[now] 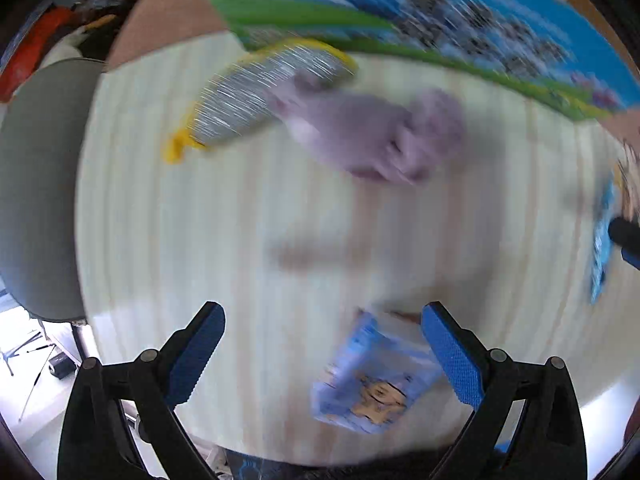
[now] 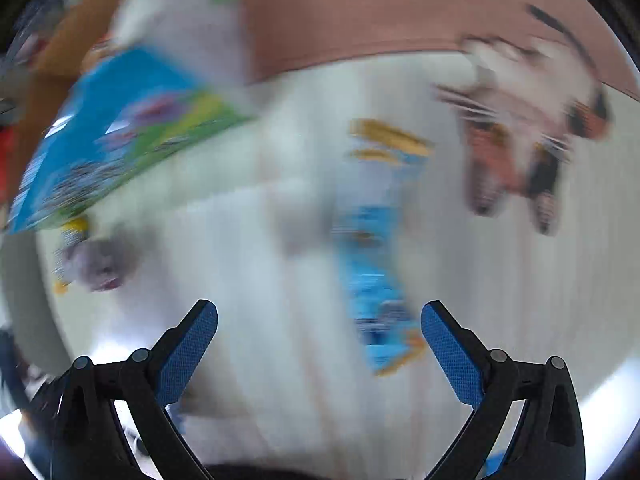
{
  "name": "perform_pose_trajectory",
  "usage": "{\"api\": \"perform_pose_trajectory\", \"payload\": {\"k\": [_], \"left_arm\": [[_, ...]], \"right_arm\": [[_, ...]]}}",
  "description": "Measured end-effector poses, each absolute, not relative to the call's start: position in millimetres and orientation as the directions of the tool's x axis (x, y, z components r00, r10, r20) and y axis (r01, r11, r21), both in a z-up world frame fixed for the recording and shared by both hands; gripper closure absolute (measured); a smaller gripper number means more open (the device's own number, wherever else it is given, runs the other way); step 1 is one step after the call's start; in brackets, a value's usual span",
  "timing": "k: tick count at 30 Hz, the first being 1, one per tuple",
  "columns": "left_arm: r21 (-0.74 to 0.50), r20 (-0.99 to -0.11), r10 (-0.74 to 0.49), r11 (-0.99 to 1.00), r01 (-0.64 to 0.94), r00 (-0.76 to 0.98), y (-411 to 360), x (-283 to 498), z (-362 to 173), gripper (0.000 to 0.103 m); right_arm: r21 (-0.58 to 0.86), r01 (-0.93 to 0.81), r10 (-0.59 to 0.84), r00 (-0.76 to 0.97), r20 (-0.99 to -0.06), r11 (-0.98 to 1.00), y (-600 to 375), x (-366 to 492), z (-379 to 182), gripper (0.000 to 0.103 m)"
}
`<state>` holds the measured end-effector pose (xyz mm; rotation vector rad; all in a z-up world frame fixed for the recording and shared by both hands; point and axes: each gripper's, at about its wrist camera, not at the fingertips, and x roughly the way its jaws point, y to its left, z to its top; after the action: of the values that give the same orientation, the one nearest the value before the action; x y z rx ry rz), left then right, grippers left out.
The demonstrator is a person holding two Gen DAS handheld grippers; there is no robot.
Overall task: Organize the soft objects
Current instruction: 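Move both tools back to the remaining items on the table, then grasp the lavender cloth with right tool while left tool grasps the blue tissue pack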
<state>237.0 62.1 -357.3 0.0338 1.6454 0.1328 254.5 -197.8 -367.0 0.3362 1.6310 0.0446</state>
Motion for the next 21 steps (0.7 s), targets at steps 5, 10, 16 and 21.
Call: {"api": "perform_pose_trajectory", "payload": {"k": [5,10,16,21], "left_arm": [[0.185,-0.983,0.184,0.980,-0.077,-0.016,92.2,242.8,-340.4,0.002],[0.245,-0.969,0.244,0.964,-0.105,-0.027,128.6,236.4,-342.1,0.002],[0.267,-0.964,0.260,0.951,-0.158,-0.063,165.5,233.7,-343.9,0.002],[0.244,-0.970,0.240,0.963,-0.119,-0.045,165.3,229.7,-341.7,0.002]], "right_arm": [[0.266,-0.198,0.272,0.004,-0.962,0.943,-92.9,267.3,-342.4,0.000],[0.083,-0.606,0.162,0.077,-0.984,0.791,12.5,271.5,-337.1,0.001],[0.067,-0.741,0.061,-0.035,-0.998,0.668,72.6,281.0,-381.1,0.010],[0.051,-0.714,-0.037,-0.107,-0.994,0.698,68.5,272.4,-412.7,0.058]]}}
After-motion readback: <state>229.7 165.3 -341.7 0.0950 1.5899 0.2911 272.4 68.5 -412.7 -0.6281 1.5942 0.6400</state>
